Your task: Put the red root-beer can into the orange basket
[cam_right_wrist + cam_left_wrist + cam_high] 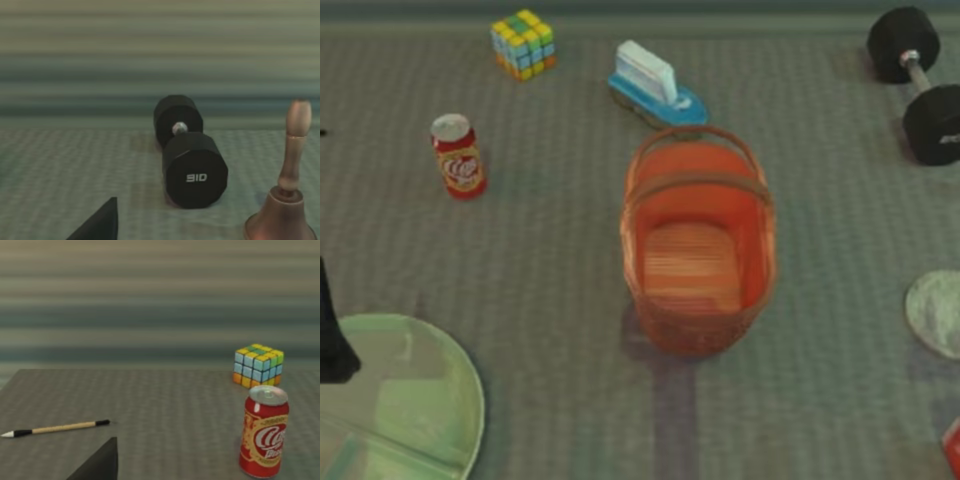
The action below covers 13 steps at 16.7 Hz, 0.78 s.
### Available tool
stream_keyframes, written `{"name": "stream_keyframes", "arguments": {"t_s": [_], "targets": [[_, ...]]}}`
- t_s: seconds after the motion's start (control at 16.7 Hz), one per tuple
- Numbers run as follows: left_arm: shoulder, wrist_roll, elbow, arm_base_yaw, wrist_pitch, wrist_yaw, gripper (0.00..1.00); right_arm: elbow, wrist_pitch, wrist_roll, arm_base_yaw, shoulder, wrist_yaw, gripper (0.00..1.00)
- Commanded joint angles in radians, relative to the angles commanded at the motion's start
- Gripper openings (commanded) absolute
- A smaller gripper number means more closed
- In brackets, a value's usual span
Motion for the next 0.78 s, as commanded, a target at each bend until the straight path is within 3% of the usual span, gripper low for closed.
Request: {"name": "stream_keyframes", "arguments": {"t_s": [0.42, 0.78], "targets": [[0.115, 0.034, 0.102, -0.024, -0.079, 0.03, 1.0, 0.0, 0.0, 0.0, 0.0, 0.0, 0.0, 1.0], [0.494, 0.134, 0.452, -0.07, -0.341, 0.085, 1.0, 0.0, 0.0, 0.0, 0.0, 0.0, 0.0, 1.0]]}}
